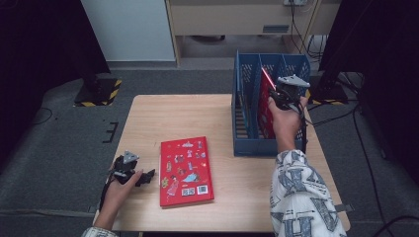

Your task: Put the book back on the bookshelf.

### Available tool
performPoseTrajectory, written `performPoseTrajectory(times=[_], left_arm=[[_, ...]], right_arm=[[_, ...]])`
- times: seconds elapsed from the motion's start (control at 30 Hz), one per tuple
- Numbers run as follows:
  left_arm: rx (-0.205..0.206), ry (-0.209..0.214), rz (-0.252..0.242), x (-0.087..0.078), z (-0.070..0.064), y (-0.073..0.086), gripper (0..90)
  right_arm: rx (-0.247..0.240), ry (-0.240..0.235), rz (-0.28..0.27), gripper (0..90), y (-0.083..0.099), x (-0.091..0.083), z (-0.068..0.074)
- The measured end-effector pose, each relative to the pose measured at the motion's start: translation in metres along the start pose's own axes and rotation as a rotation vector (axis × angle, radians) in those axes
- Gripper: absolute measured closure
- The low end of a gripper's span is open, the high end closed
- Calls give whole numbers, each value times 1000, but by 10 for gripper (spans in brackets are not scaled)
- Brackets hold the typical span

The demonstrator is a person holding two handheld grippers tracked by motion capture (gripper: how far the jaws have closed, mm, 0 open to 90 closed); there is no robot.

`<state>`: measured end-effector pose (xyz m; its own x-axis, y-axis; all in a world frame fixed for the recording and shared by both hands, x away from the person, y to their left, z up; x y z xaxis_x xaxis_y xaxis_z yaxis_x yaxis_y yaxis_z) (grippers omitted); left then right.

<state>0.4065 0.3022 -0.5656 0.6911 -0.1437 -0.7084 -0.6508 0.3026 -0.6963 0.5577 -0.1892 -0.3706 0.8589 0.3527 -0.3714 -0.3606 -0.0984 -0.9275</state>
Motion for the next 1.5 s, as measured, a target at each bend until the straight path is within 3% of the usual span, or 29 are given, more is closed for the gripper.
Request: performPoseTrajectory(times=[0.43,0.77,1.5], left_arm=[[1,2,0,0,0,0,0],[-1,3,-4,1,0,0,0],[4,7,-5,1,-1,-1,0]], right_arm=[[1,66,-21,796,-9,7,-8],[-8,108,-13,796,-6,18,-7],[-14,125,-26,796,-13,29,-1]])
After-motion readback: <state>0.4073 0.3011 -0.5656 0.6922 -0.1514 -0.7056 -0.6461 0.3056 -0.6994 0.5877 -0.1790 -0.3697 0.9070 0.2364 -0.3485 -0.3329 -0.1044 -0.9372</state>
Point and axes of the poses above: each handheld gripper's, and its own axes: x roughly forward along the jaws, y roughly out of its underside, z roughly to its left, the point moved 4 cm from there along x, roughly forward along the jaws, and after that the axes turned 9 degrees about -y, right-handed, at the moved point
